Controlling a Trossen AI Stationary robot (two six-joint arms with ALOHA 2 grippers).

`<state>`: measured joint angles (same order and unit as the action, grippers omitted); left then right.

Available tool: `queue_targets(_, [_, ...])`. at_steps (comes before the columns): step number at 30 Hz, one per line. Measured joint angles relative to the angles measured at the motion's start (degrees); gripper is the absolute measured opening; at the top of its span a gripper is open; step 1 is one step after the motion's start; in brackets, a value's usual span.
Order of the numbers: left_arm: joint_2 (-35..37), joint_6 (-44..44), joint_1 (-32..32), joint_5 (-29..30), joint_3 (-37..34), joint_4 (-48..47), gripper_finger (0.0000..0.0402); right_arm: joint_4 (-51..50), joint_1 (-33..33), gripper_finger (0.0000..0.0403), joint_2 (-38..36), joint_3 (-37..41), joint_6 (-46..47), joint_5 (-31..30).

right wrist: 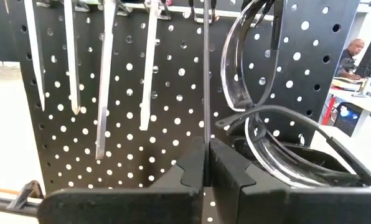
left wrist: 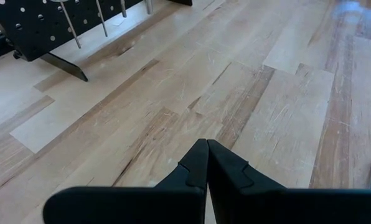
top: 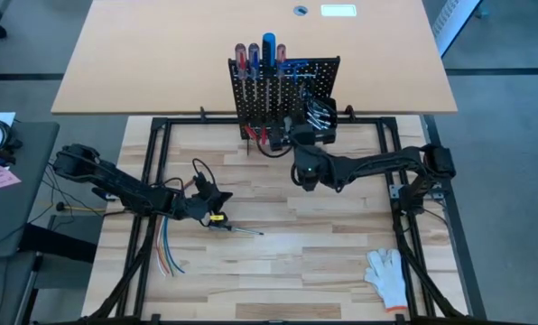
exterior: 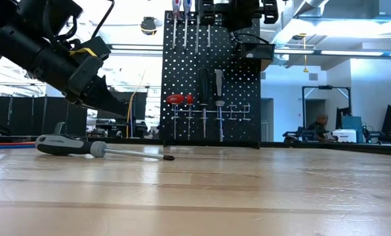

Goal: Hang tools onto peg board
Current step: Hang the pick tool on the pegboard, then hang the gray screwdriver on the pegboard

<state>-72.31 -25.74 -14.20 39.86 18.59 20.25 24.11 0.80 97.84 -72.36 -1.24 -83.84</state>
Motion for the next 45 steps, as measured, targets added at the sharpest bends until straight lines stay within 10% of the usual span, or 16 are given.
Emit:
queue_targets(18, [0.00, 0.00, -0.02, 0.00, 0.00, 0.02, 0.0000, -6.89, -3.64, 0.0171, -0.72, 0.00, -3.98, 6.00])
queue_targets(31, [-0.02, -0.10, -0.02, -2.14, 0.08, 0.12, 0.0000, -15.05, -27.46, 0.0199, -8.69, 0.02, -27.05, 8.26])
queue_targets(35, [0.09, 0.43, -0.02, -3.41, 0.39, 0.30, 0.0000, -29.64, -37.05, 0.0199, -10.65, 0.02, -16.75, 13.01])
queue_targets(40, [2.71, 1.31, -1.46, -5.02, 0.41, -0.74, 0.0000, -54.37, -42.16, 0.0199, -11.39, 0.52, 14.54, 34.58])
queue_targets(45, [8.58, -0.63, -6.38, -5.31, 3.75, -17.62, 0.0000, -57.66, -41.30, 0.0199, -11.17, 9.32, 30.47, 38.81])
